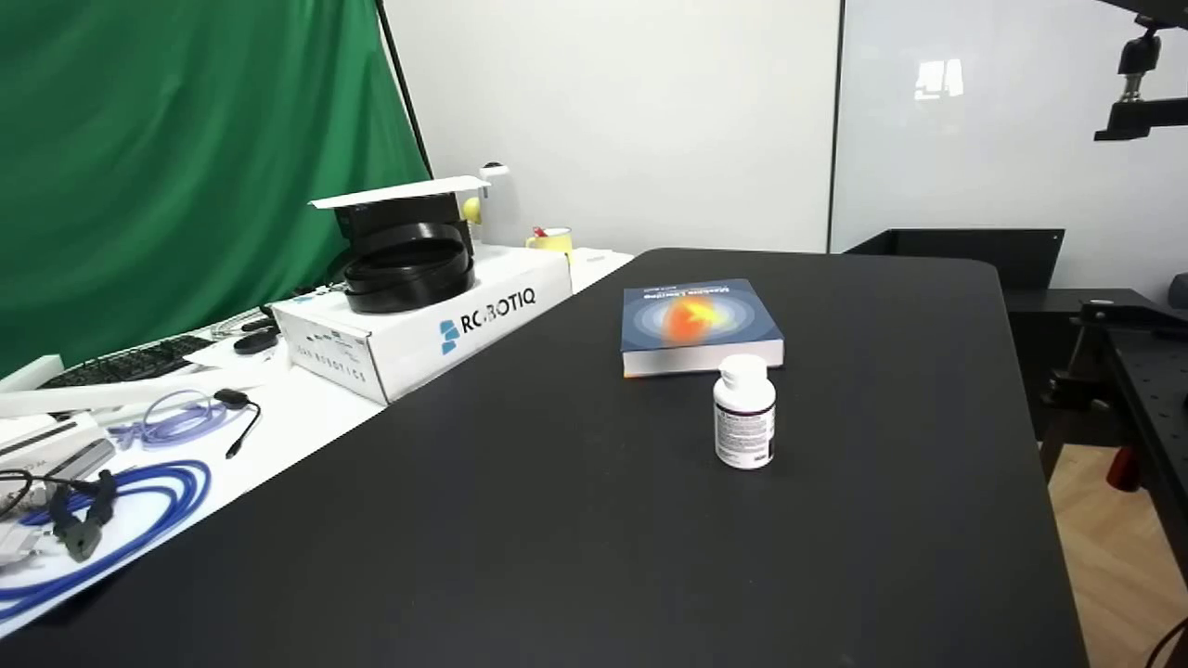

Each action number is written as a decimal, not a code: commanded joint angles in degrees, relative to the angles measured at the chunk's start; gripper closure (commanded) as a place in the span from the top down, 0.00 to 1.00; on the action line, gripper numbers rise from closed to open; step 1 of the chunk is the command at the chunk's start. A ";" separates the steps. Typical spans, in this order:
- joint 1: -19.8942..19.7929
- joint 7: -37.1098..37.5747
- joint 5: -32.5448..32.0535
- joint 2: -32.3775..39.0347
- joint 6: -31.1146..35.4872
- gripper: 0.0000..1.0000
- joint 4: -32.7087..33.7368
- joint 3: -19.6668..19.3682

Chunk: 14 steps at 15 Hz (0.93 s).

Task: Move the bottle to the right

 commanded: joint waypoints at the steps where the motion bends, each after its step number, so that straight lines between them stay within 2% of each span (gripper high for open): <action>1: 0.47 0.55 -3.41 -1.35 6.38 1.00 -1.73 -0.64; 4: -0.98 1.00 -6.49 -0.83 17.90 1.00 -3.64 -2.24; 9: -4.18 1.12 -4.21 2.63 35.59 1.00 -7.50 -7.60; 12: -6.67 2.92 -4.76 6.84 42.44 1.00 -9.32 -9.93; 14: -8.10 5.02 -6.53 10.26 44.41 1.00 -10.04 -10.83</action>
